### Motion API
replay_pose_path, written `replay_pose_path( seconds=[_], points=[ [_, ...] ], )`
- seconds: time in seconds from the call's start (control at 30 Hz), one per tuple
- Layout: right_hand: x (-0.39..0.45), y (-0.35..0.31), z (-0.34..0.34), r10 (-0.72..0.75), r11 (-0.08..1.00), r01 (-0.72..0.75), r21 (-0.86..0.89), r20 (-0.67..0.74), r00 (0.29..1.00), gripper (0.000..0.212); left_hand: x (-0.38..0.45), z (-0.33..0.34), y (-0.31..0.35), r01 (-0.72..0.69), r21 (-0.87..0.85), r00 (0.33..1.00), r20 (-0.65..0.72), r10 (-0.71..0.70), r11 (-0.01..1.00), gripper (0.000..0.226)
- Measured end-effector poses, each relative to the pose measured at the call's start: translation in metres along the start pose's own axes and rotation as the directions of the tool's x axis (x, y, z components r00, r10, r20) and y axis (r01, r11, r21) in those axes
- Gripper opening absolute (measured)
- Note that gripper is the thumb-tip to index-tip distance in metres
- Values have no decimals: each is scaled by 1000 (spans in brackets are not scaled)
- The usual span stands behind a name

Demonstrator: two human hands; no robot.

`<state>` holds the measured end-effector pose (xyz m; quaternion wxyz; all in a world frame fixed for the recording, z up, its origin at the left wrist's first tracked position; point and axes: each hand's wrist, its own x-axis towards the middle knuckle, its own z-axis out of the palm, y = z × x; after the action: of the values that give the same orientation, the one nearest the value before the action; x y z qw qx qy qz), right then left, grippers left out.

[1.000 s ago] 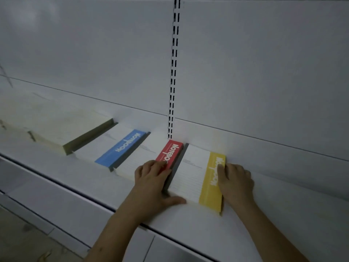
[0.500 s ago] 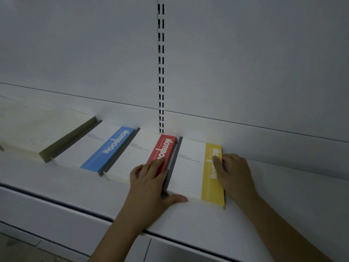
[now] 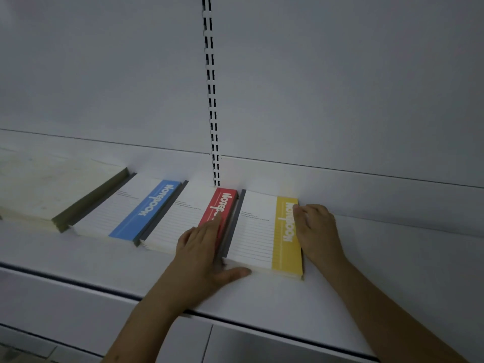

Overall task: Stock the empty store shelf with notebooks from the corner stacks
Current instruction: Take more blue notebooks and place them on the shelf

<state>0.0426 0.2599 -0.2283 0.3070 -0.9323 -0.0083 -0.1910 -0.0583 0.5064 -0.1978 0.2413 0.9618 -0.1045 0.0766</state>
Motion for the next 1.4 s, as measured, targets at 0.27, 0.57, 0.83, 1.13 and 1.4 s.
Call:
replay_pose_path(
  seconds=[0.27, 0.57, 0.83, 1.13, 1.4],
  points=[
    [19, -16, -65, -83, 977, 122, 172, -219, 972, 60, 10, -4, 56, -195, -217, 969, -192, 154, 957, 71],
    [-11, 57, -231, -39, 999, 50, 10, -482, 875, 59, 52, 100, 225, -595, -261, 761, 121, 637, 760, 68],
    [-89, 190, -364, 104, 947, -268, -176, -624, 774, 56, 64, 188, 373, -743, -361, 519, 220, 826, 563, 65],
    [-117, 299, -414, 117, 777, -254, -576, -265, 957, 57, 116, 271, 481, -511, -380, 673, 382, 634, 771, 53],
    [-117, 322, -365, -451, 805, 58, -591, -545, 707, 25, 110, 255, 530, 504, -858, 813, 510, 281, 98, 52]
  ],
)
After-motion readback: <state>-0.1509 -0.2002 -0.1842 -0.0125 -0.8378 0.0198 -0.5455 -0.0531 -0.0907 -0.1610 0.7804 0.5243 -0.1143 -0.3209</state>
